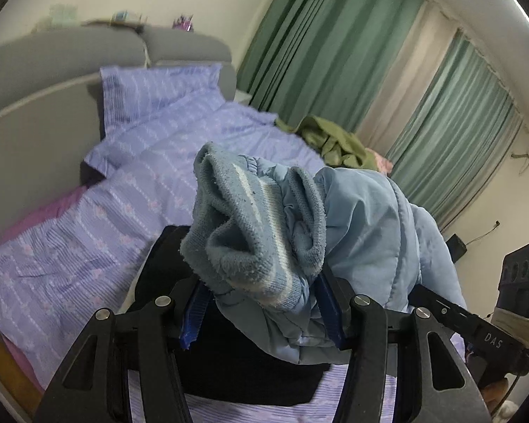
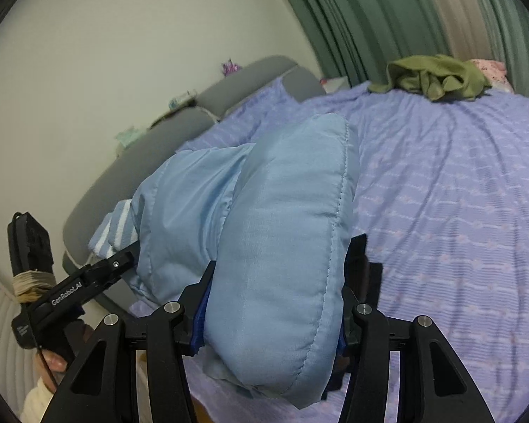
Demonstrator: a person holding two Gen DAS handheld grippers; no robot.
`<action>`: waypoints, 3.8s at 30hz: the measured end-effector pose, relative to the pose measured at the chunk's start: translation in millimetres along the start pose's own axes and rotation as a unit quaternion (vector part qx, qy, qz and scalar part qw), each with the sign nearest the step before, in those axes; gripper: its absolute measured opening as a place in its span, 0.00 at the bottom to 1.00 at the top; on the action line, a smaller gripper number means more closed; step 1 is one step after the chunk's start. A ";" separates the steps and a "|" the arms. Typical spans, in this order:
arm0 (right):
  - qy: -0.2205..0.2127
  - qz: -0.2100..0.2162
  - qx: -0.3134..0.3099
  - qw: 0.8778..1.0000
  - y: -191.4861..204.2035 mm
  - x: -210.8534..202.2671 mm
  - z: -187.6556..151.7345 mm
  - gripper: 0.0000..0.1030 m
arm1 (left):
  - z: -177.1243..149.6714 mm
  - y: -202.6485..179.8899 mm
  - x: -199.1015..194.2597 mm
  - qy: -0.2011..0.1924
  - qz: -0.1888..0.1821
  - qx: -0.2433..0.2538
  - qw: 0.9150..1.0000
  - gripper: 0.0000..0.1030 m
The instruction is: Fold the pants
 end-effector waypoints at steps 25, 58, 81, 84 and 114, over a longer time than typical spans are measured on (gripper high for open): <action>0.086 -0.061 0.037 0.994 -34.2 96.5 -32.4 0.78 | -43.2 75.6 79.6 0.095 0.077 -0.030 0.992 0.81; -0.063 -0.197 -0.009 0.978 -110.9 -291.8 -131.8 0.98 | -182.4 -280.5 -128.7 -0.016 0.096 0.225 0.970 1.00; -0.106 -0.262 0.047 0.958 -202.2 -469.0 -216.6 0.98 | -295.5 -454.4 -161.8 0.000 0.019 0.269 0.963 1.00; -0.112 -0.261 0.046 0.958 -202.5 -477.3 -219.1 0.98 | -299.3 -460.1 -166.7 -0.002 0.018 0.270 0.963 1.00; -0.134 -0.263 0.036 0.955 -202.5 -515.2 -237.6 0.98 | -321.1 -479.9 -202.7 -0.023 0.032 0.274 0.961 1.00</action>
Point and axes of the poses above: each gripper's, at about its wrist camera, not at the fingertips, and x roughly the way its jaws point, y to its left, z to its top, the point moved 1 cm from there along x, roughly the way its jaws point, and after that the axes turned 6 degrees about -z, right-handed, at the moved point
